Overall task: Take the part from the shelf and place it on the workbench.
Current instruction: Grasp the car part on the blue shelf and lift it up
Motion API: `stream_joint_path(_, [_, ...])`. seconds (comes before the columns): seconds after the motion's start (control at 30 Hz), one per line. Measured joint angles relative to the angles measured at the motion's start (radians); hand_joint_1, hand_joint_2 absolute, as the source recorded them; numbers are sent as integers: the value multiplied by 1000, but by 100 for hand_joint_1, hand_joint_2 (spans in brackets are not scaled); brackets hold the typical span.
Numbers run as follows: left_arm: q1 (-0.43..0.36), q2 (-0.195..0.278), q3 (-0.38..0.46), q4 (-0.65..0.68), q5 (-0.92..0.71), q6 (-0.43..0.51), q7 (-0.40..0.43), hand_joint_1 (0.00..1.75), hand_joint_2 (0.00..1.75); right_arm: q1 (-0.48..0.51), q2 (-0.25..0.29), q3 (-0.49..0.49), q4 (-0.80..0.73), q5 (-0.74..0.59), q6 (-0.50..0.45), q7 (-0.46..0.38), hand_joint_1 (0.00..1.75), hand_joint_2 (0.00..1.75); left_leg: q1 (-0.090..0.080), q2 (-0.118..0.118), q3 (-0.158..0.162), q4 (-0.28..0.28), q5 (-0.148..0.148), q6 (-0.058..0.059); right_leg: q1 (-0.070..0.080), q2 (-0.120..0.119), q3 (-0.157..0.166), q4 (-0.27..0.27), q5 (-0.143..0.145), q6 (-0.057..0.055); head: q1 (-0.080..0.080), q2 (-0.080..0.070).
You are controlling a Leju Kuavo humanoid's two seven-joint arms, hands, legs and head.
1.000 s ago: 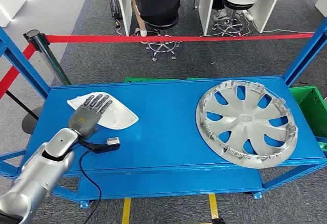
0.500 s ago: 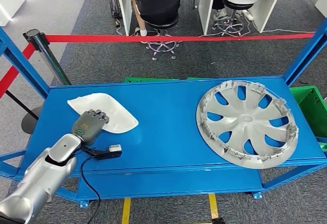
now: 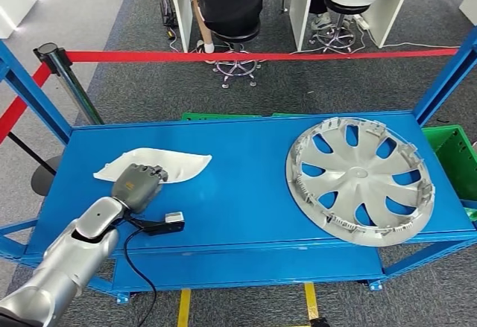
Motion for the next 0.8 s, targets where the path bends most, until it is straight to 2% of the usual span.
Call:
stream_joint_path(0.1, [32, -26, 48, -48, 288, -100, -207, 175, 175, 0, 0, 0, 0, -1, -3, -6, 0, 0, 0, 0, 0, 0, 0, 0, 0, -1, 0, 0, -1, 0, 0, 0])
stream_joint_path(0.17, [66, -51, 85, -106, 502, -222, -327, 175, 175, 0, 0, 0, 0, -1, -5, -10, 0, 0, 0, -1, 0, 0, 0, 0, 0, -1, 1, 0, -1, 0, 0, 0])
stream_joint_path(0.23, [118, -79, 111, -195, 750, -373, -389, 175, 175, 1, 0, 0, 0, -1, -11, -17, 0, 0, 0, 0, 1, 0, -1, 1, 0, 0, 2, 0, -1, 1, 0, 0])
stream_joint_path(0.3, [183, -103, 123, -319, 1004, -512, -404, 175, 175, 4, 0, 0, 0, -1, -22, -25, 0, 0, 0, 1, 1, 0, -2, 1, 0, 1, 2, 0, -1, 1, 0, 0])
stream_joint_path(0.37, [235, -122, 128, -432, 1150, -583, -406, 175, 175, 6, 0, 0, 0, -1, -31, -31, 0, 0, 0, 1, 1, 0, -2, 2, 0, 0, 1, 0, -2, 1, 0, 0])
stream_joint_path(0.53, [304, -156, 166, -607, 1263, -679, -406, 175, 175, 8, 0, 0, 0, -1, -36, -36, 0, 0, 0, 1, 0, 0, -3, 4, 0, 1, 1, 0, -2, 2, 0, 0])
stream_joint_path(0.67, [343, -214, 240, -707, 1371, -779, -406, 175, 175, 9, 0, -1, 0, -8, -39, -39, 0, 0, 0, 0, 0, 0, -3, 4, 0, 0, 1, 0, -3, 3, 0, 0])
stream_joint_path(0.8, [379, -272, 304, -772, 1435, -805, -406, 175, 175, 11, 0, -2, 0, -12, -42, -38, 0, 0, 0, 0, -1, 0, -3, 4, 0, 0, 1, 0, -3, 3, 0, 0])
